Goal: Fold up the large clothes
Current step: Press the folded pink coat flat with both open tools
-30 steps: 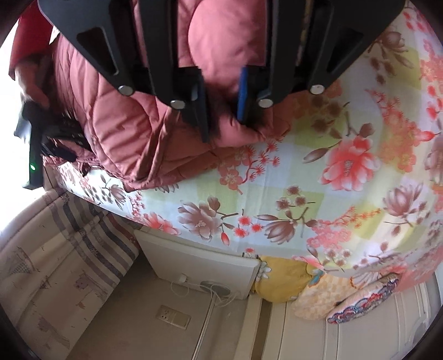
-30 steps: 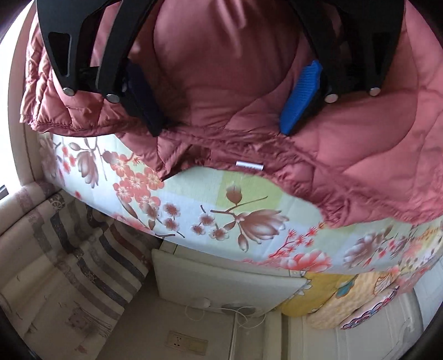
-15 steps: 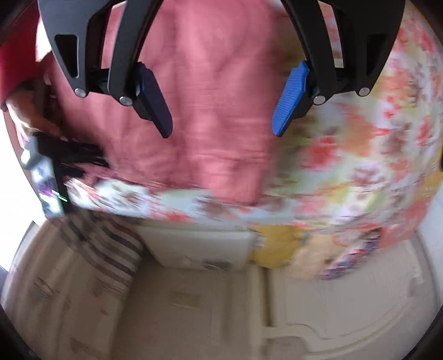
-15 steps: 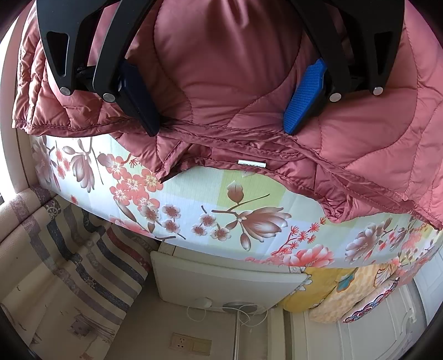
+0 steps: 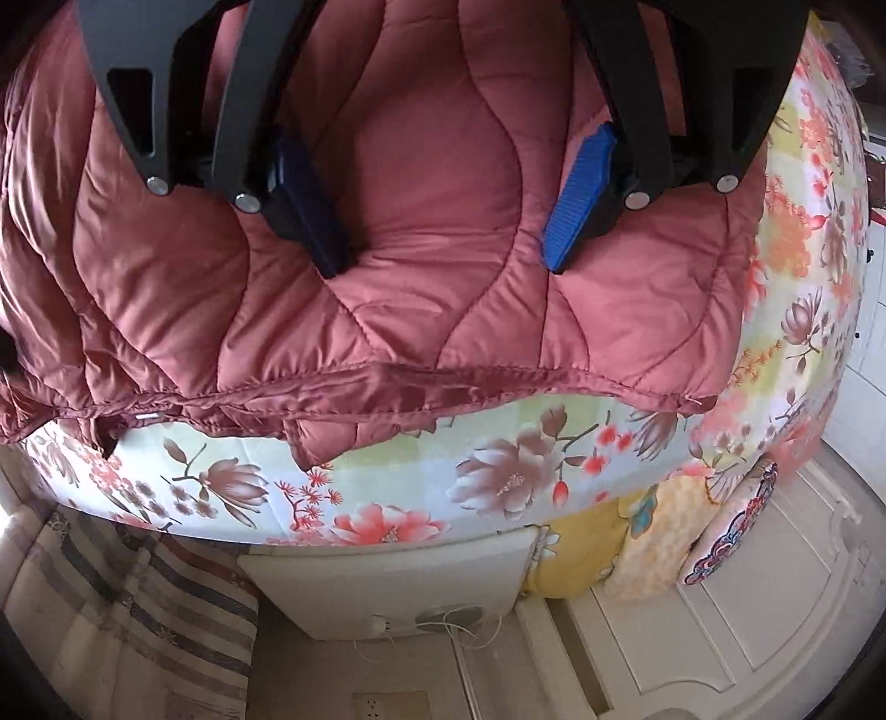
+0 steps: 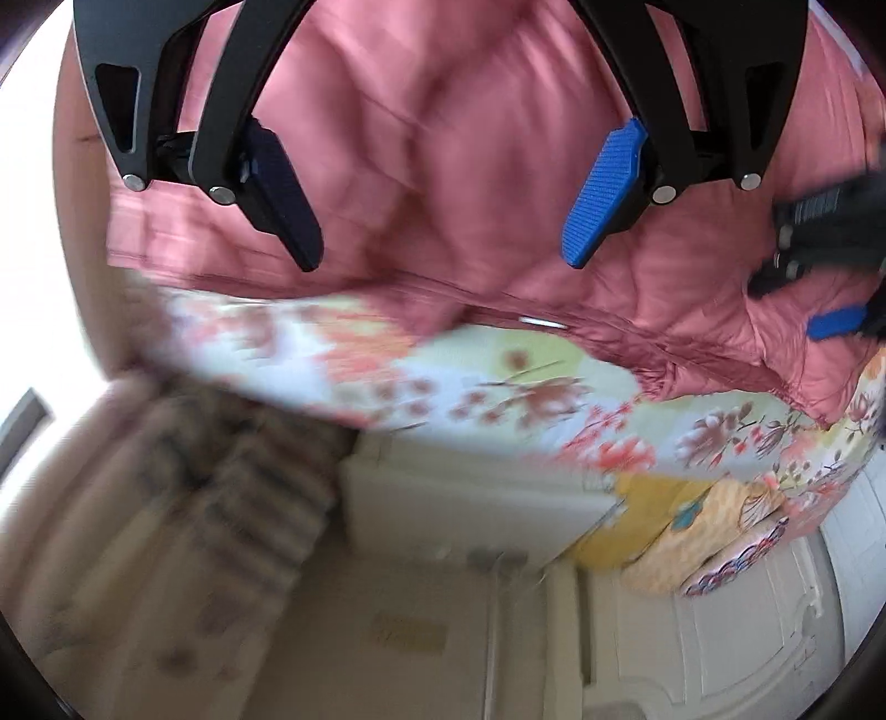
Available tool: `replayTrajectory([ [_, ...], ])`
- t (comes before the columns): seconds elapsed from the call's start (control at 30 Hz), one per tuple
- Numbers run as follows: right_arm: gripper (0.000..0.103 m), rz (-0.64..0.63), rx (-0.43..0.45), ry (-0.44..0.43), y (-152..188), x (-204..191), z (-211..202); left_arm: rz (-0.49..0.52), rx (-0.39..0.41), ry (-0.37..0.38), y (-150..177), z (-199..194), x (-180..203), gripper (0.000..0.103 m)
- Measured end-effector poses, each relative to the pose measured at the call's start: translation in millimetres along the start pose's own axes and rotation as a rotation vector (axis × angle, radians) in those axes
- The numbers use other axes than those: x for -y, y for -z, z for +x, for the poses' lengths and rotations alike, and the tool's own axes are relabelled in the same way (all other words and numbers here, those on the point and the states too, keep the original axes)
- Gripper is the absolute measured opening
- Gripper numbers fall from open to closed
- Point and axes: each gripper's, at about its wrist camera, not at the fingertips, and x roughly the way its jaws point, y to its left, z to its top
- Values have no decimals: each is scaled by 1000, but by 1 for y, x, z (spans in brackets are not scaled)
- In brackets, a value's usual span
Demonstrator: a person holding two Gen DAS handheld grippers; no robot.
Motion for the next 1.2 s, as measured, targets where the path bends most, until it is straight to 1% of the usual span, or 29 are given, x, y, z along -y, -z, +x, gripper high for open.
replayTrajectory([
  [0.07,87,19,-6,51,16,23,-14,-9,7,12,0,2,-4,75],
  [0.1,87,35,-33,84,29,39,-15,-12,9,15,1,2,-5,75],
  [0.13,88,43,-75,111,39,52,-7,-13,11,16,1,2,-5,75],
  [0.17,94,63,-114,127,46,64,6,-14,14,18,0,2,-5,75],
  [0.2,97,113,-145,81,54,80,23,-13,16,25,1,2,-4,75],
  [0.27,99,192,-162,-27,60,98,47,-15,19,29,0,2,-5,75],
  [0.3,99,199,-159,-32,57,100,50,-20,21,32,0,2,-6,75],
  [0.33,98,176,-162,-25,53,98,51,-21,22,35,1,3,-7,76],
  [0.4,96,156,-156,-19,49,100,48,-21,30,37,2,3,-8,76],
  [0.43,95,180,-141,9,47,105,39,-20,33,34,2,3,-7,76],
  [0.47,95,189,-113,45,48,106,24,-21,37,32,3,3,-7,76],
  [0.53,95,140,-40,60,52,89,-11,-22,40,33,3,3,-7,76],
  [0.6,95,28,28,29,66,59,-50,-26,39,41,3,3,-9,76],
  [0.67,95,-68,33,-2,87,36,-68,-24,40,43,3,3,-9,76],
  [0.7,95,-118,16,9,99,26,-69,-25,42,45,4,3,-9,76],
  [0.73,95,-146,-7,38,107,20,-63,-26,43,46,4,3,-9,76],
  [0.77,99,-151,-60,72,118,22,-48,-27,44,50,4,3,-10,76],
  [0.8,99,-118,-89,52,124,29,-37,-28,44,59,3,3,-10,76],
  [0.83,99,-32,-97,-59,131,46,-22,-28,44,59,3,3,-10,76],
  [0.87,99,-3,-101,-113,135,55,-17,-26,44,59,3,3,-10,76],
  [0.9,99,19,-107,-148,135,63,-14,-24,45,56,3,3,-9,76],
  [0.93,97,22,-119,-135,131,67,-17,-25,47,55,3,3,-9,76],
  [0.97,97,26,-122,-83,128,68,-25,-26,49,52,4,3,-9,76],
  [1.0,97,30,-107,-3,124,67,-39,-27,53,49,4,3,-9,76],
  [1.03,97,20,-73,11,123,63,-55,-28,56,48,5,2,-9,76],
  [1.1,97,-17,-29,-67,127,51,-73,-32,58,42,5,3,-8,76],
  [1.13,97,-56,-46,-101,132,37,-71,-33,57,40,5,2,-8,76],
  [1.2,99,-124,-104,-43,143,24,-48,-36,56,45,5,1,-8,76],
])
